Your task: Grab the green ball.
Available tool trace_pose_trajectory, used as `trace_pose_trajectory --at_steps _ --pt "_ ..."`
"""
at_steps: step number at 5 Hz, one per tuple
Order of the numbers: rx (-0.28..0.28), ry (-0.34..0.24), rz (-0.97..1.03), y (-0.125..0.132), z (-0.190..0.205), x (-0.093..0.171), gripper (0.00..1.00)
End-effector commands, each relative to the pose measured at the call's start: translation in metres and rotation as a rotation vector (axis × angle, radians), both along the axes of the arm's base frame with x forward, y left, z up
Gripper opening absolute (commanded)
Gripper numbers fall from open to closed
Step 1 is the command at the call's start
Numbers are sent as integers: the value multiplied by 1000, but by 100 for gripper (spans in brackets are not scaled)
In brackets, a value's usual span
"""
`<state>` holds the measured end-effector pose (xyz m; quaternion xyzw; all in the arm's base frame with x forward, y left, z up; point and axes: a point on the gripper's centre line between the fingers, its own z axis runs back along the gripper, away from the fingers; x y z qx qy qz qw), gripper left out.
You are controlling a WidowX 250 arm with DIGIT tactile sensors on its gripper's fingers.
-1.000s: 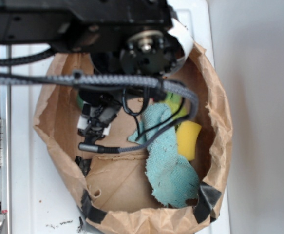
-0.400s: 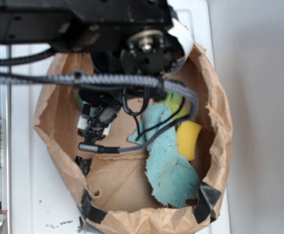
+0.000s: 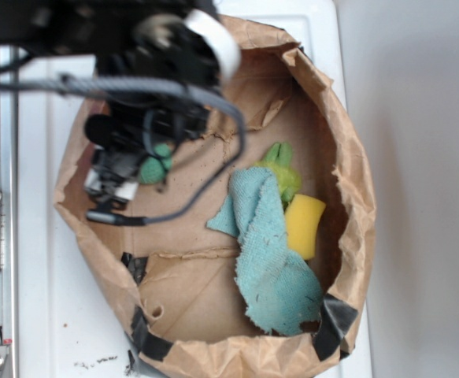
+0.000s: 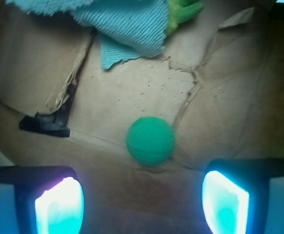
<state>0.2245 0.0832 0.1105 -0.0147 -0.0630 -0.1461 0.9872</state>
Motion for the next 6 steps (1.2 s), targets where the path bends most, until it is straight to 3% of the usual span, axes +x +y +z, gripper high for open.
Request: trace_pose_trajectory --at_steps 1,3,6 --pt "47 -116 35 12 -14 21 100" --pt "75 -115 82 -5 -16 56 100" --pt "51 -81 84 -28 -34 44 100"
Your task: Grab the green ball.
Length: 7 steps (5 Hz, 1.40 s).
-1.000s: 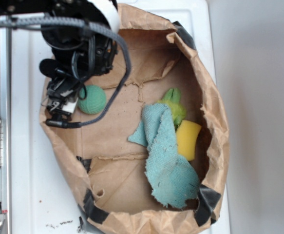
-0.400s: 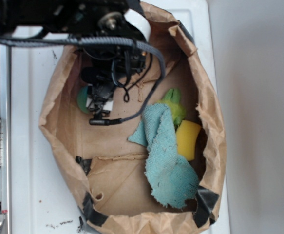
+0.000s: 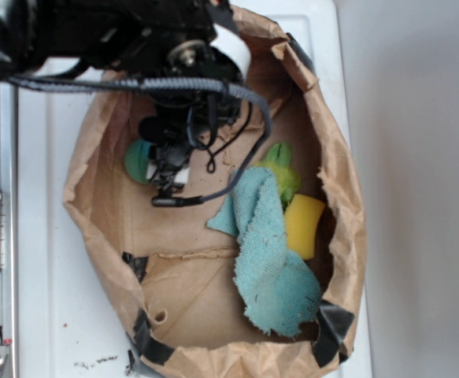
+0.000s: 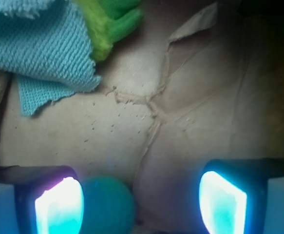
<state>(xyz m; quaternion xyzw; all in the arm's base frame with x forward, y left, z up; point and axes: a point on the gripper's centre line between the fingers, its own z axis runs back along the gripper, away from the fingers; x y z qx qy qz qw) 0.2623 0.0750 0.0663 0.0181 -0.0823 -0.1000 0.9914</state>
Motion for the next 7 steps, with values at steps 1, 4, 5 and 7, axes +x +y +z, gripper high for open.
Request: trace_pose_trajectory --at_steps 1,4,5,7 --pt "20 -13 10 -31 1 7 100" --pt "115 7 27 -40 -35 1 100" --pt "162 14 35 -41 -48 3 100" --pt "182 1 22 -39 -44 0 0"
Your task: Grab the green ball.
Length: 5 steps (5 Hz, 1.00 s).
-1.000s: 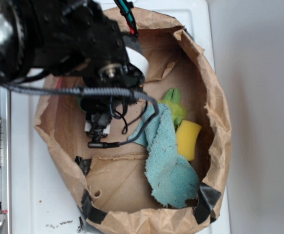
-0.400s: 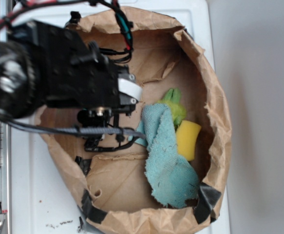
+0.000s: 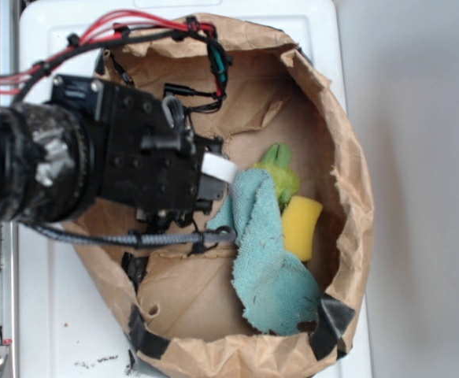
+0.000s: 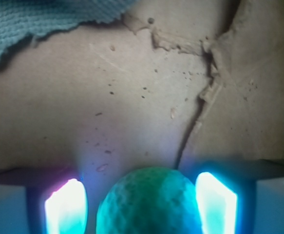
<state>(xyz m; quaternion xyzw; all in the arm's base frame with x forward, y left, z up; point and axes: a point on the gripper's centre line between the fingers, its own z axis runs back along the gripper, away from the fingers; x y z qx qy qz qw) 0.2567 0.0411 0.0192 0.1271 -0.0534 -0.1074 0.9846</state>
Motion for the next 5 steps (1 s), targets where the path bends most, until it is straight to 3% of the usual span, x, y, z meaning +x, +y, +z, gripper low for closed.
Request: trace_pose_trajectory --at_steps 1,3,5 --pt "-71 -39 10 -2 23 5 0" --pt "-152 -43 30 -11 76 12 0" --pt "-174 -110 46 -44 117 22 0"
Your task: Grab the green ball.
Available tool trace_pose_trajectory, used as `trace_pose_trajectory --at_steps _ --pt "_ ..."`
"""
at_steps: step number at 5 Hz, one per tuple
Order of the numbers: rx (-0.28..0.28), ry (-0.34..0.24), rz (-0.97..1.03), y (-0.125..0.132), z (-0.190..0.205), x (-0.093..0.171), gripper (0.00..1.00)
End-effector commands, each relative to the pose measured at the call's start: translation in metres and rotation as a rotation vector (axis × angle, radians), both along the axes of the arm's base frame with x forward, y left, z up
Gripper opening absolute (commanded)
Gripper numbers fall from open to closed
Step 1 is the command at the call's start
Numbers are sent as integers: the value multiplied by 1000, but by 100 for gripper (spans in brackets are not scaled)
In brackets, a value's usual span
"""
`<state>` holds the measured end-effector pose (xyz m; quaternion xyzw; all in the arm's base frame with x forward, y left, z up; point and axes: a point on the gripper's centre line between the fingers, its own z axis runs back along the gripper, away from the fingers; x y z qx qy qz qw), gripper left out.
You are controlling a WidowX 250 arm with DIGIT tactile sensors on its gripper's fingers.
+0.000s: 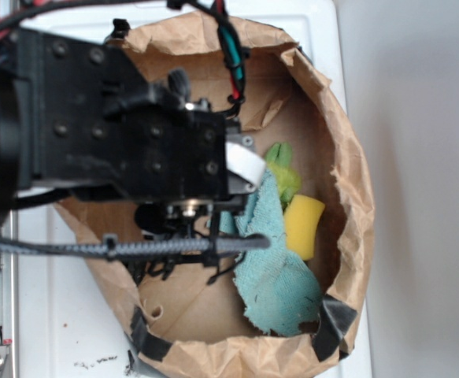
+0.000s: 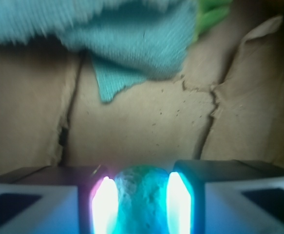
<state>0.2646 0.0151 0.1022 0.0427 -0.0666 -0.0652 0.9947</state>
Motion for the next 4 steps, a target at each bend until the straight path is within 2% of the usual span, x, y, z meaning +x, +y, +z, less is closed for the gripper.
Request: trace_pose_trajectory --at_steps 1,3,4 --pt "1 -115 -15 -27 42 21 0" --pt "-43 -137 17 -25 65 37 0" --pt "0 -224 8 -27 68 39 0"
